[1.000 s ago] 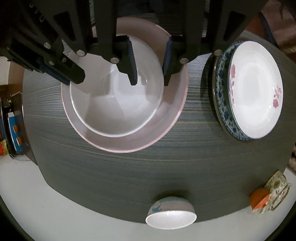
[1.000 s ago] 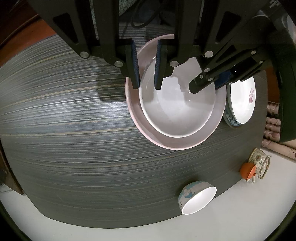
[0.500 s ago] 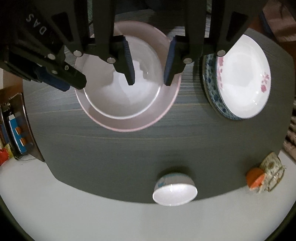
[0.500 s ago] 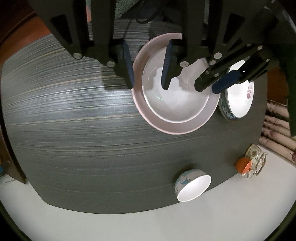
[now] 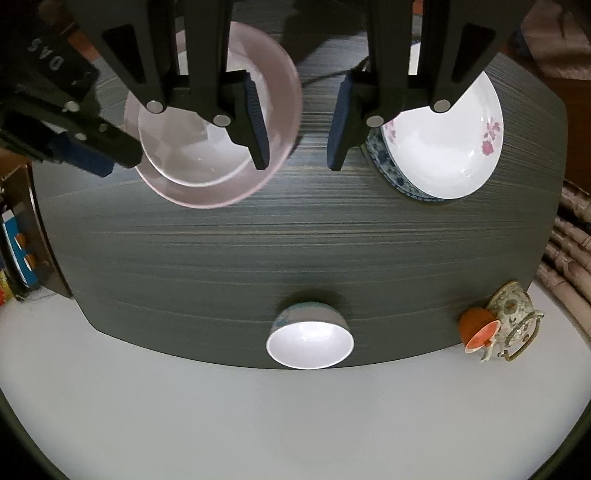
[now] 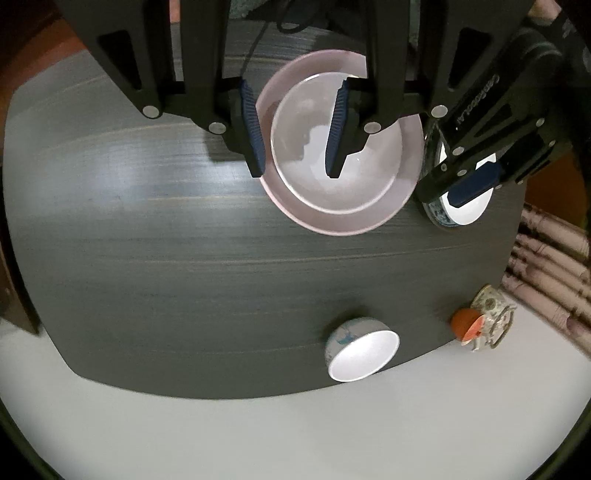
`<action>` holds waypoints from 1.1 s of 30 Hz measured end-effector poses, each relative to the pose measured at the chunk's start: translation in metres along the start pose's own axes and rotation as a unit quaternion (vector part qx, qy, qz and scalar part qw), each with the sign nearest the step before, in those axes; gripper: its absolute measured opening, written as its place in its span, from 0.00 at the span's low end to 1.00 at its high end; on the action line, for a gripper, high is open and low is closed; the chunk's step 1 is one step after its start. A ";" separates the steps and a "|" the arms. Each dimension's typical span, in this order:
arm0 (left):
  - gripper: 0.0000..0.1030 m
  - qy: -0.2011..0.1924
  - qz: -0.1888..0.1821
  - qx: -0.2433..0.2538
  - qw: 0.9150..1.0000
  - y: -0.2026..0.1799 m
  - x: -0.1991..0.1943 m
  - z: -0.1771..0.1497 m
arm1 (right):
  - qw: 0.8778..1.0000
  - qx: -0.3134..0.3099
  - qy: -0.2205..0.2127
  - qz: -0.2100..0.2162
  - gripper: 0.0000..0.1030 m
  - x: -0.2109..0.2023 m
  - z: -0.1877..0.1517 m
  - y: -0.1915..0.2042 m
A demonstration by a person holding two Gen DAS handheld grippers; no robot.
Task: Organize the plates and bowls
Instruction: 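Open both grippers and withdraw from the nested bowls, then move both grippers to the small white blue-printed bowl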
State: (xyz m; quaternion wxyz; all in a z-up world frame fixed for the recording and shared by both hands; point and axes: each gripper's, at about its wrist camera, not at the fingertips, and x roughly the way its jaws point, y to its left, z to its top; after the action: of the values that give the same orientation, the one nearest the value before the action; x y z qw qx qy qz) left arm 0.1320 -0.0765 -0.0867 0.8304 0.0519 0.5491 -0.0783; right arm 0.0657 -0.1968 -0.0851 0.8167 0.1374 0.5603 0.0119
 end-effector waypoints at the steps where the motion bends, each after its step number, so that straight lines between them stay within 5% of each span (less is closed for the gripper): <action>1: 0.32 0.000 0.003 -0.001 1.000 0.003 0.001 0.001 | 1.000 -0.004 -0.002 0.004 0.32 -0.001 0.002 0.001; 20: 0.32 0.004 0.047 -0.028 0.998 0.044 0.031 0.047 | 0.999 -0.032 -0.018 0.001 0.35 0.021 0.076 -0.007; 33: 0.32 0.011 0.012 -0.106 0.994 0.096 0.075 0.112 | 0.999 -0.045 0.009 0.004 0.35 0.067 0.138 -0.013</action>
State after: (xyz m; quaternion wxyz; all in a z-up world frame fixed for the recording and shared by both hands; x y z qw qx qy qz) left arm 0.2798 -0.0068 -0.1121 0.8260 -0.0291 0.5629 -0.0087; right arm 0.2152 -0.2267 -0.1029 0.8169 0.1028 0.5661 0.0411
